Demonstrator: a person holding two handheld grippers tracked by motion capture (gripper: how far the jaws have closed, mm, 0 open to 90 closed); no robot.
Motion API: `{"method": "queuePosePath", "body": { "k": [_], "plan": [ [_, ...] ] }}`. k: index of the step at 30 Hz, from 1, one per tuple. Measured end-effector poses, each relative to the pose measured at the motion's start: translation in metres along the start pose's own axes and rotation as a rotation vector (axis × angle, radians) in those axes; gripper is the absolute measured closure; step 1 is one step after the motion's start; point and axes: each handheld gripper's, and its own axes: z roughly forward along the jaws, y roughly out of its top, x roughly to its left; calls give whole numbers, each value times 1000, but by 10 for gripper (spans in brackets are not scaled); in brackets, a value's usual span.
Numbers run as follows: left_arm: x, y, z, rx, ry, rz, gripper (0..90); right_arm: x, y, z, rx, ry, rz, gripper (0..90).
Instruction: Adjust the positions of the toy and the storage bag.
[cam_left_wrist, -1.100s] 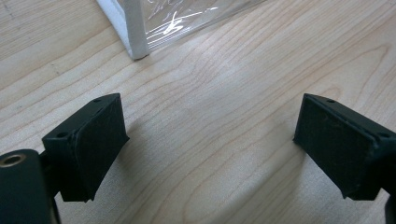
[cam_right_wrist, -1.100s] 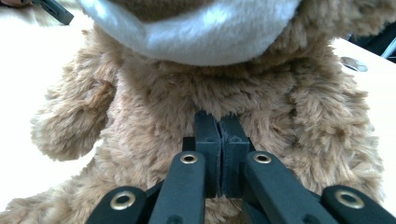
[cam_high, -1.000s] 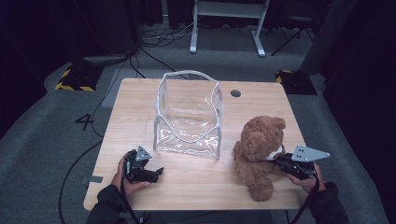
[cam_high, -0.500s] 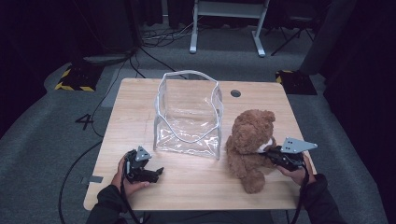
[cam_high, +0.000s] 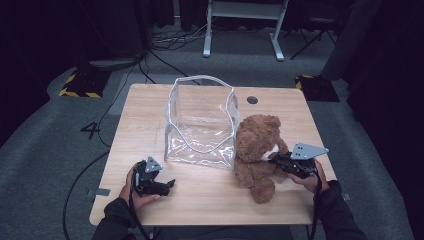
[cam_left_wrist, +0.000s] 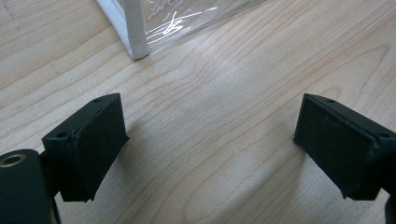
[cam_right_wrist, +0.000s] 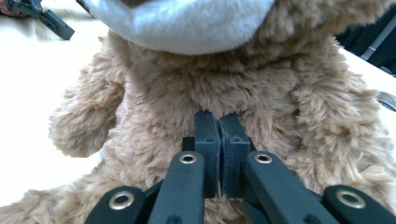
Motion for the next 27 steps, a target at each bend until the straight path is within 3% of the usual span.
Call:
{"method": "queuePosePath", "body": {
  "k": [8,24,27],
  "plan": [
    [0,0,0,-1,0,0,92,0,5,7,8,9,0,866],
    [0,0,0,0,0,2,92,-1,11,4,14,-72,-16,666],
    [0,0,0,0,0,1,92,-2,13,3,16,-79,-11,586]
  ]
}}
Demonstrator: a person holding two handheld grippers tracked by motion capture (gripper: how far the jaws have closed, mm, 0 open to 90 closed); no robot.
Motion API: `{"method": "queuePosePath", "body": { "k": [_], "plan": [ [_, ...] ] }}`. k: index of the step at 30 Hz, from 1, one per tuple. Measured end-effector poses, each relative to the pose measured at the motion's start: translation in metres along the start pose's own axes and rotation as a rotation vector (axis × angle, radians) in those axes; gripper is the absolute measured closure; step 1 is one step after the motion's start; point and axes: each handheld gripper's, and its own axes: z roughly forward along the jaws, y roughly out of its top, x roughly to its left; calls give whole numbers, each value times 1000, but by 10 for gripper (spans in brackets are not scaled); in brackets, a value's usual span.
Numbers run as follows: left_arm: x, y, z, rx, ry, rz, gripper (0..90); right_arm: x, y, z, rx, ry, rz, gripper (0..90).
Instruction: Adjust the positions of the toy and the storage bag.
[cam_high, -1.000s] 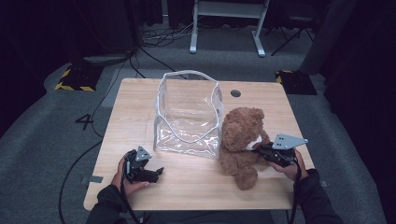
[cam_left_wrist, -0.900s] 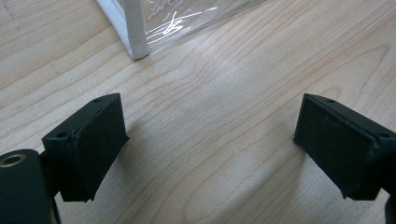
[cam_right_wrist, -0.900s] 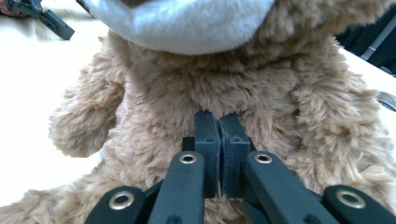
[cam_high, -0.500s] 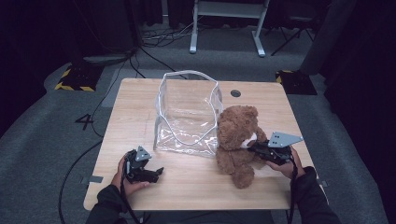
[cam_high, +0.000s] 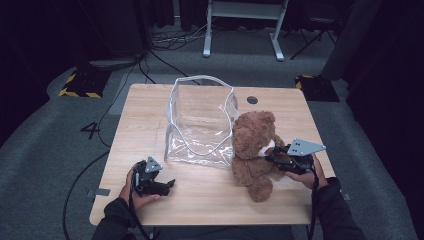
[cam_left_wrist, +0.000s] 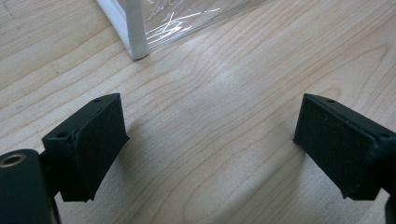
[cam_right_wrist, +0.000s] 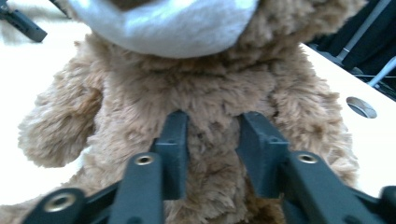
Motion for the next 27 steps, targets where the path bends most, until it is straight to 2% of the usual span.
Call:
{"method": "queuePosePath", "body": {
  "k": [2,3,4,5,6,8,10,16,18,27],
  "plan": [
    [0,0,0,-1,0,-4,92,-2,0,0,-3,1,16,526],
    [0,0,0,-1,0,-4,92,-2,0,0,-3,1,16,526],
    [0,0,0,0,0,-1,92,-4,1,-1,-3,-3,32,439],
    [0,0,0,0,0,-1,92,-4,2,-1,-5,-6,48,394],
    [0,0,0,0,0,-1,92,-4,2,-1,-5,-6,48,394],
    [0,0,0,0,0,-1,92,-4,3,0,-7,-7,77,236],
    [0,0,0,0,0,1,92,-3,6,2,6,-12,88,190],
    [0,0,0,0,0,-1,92,-3,15,6,12,-16,109,163],
    [0,0,0,-1,-1,-4,92,-2,21,7,7,-45,110,161],
    [0,0,0,-1,-1,-4,92,2,36,24,51,-12,73,135]
  ]
}}
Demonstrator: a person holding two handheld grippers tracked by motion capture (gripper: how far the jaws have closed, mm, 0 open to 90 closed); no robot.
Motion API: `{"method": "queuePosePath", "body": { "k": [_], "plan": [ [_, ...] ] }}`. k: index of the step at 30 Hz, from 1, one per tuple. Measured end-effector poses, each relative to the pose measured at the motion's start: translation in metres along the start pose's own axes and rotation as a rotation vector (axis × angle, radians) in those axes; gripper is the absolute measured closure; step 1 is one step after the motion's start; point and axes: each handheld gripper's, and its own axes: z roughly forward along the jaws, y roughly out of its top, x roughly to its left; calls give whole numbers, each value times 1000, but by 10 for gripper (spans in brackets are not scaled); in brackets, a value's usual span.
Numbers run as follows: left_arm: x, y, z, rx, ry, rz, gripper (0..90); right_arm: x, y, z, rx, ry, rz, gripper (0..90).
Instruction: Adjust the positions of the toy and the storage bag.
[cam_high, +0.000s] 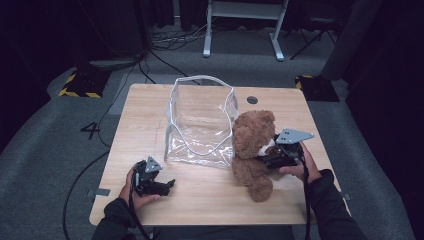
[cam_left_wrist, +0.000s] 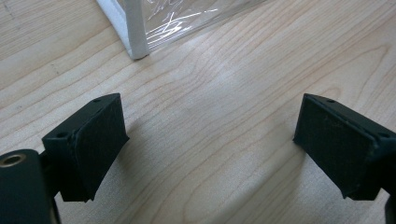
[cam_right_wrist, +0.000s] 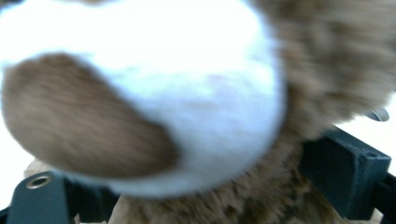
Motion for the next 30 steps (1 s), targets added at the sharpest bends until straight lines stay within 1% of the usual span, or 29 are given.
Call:
{"method": "queuePosePath", "body": {
  "k": [2,3,5,8,10,11,15,17,18,20,21,22,23,24,25,30],
  "plan": [
    [0,0,0,0,0,2,92,2,3,6,25,8,-8,108],
    [0,0,0,0,0,2,92,2,3,7,30,2,-8,107],
    [0,0,0,0,0,-1,92,1,4,8,29,-4,1,121],
    [0,0,0,0,0,0,92,1,5,9,24,-8,-1,158],
    [0,0,0,0,0,-1,92,2,5,10,29,-20,-10,209],
    [0,0,0,0,0,0,92,3,6,11,32,-28,-12,248],
    [0,0,0,0,0,0,92,6,8,12,47,-41,-42,399],
    [0,0,0,0,0,-1,92,6,9,12,52,-40,-52,467],
    [0,0,0,0,0,-1,92,6,9,12,52,-40,-52,467],
    [0,0,0,0,1,3,92,7,9,11,50,-46,-61,516],
    [0,0,0,0,1,4,92,7,8,10,43,-48,-66,565],
    [0,0,0,0,1,4,92,7,8,10,43,-48,-66,565],
    [0,0,0,-1,0,0,92,8,6,8,31,-50,-73,618],
    [0,0,0,0,0,0,92,8,6,8,31,-50,-73,618],
    [0,0,0,0,0,0,92,9,4,6,13,-48,-76,645],
    [0,0,0,-2,4,-1,88,9,-3,0,-38,-44,-54,694]
  ]
}}
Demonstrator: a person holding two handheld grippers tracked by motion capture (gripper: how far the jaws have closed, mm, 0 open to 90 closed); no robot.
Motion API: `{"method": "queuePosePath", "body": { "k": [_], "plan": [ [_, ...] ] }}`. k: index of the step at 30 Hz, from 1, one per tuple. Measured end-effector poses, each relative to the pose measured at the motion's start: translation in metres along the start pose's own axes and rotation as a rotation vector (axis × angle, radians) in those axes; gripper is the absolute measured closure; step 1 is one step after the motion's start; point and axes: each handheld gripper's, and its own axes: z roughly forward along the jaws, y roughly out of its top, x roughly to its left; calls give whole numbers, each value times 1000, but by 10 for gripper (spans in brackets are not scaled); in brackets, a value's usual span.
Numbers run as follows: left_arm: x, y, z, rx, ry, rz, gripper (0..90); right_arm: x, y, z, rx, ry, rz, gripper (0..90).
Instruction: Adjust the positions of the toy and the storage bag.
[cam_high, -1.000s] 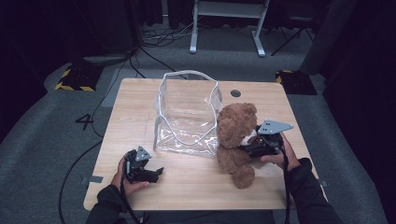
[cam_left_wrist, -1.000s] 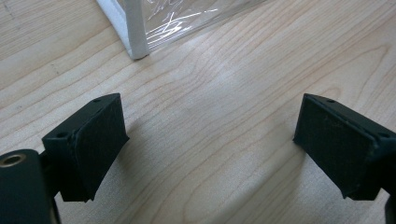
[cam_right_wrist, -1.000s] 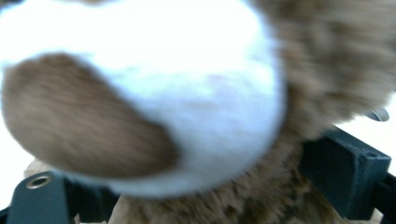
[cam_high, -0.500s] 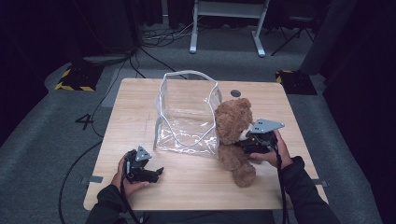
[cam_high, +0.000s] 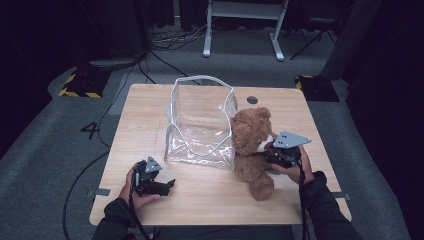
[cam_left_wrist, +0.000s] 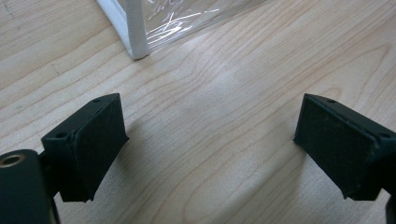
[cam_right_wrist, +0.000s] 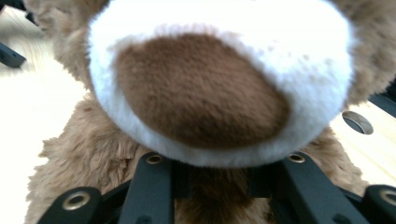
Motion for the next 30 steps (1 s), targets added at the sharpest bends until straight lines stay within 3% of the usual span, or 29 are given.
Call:
{"method": "queuePosePath", "body": {
  "k": [14,16,24,30],
  "plan": [
    [3,3,3,15,-3,5,47,3,-16,-25,-98,-3,11,750],
    [6,6,6,24,-10,15,6,3,-19,-29,-107,-5,10,754],
    [15,28,25,28,-39,58,4,-2,-27,-47,-140,-27,29,772],
    [10,41,37,29,-53,70,0,-8,-31,-61,-159,-48,40,776]
  ]
}}
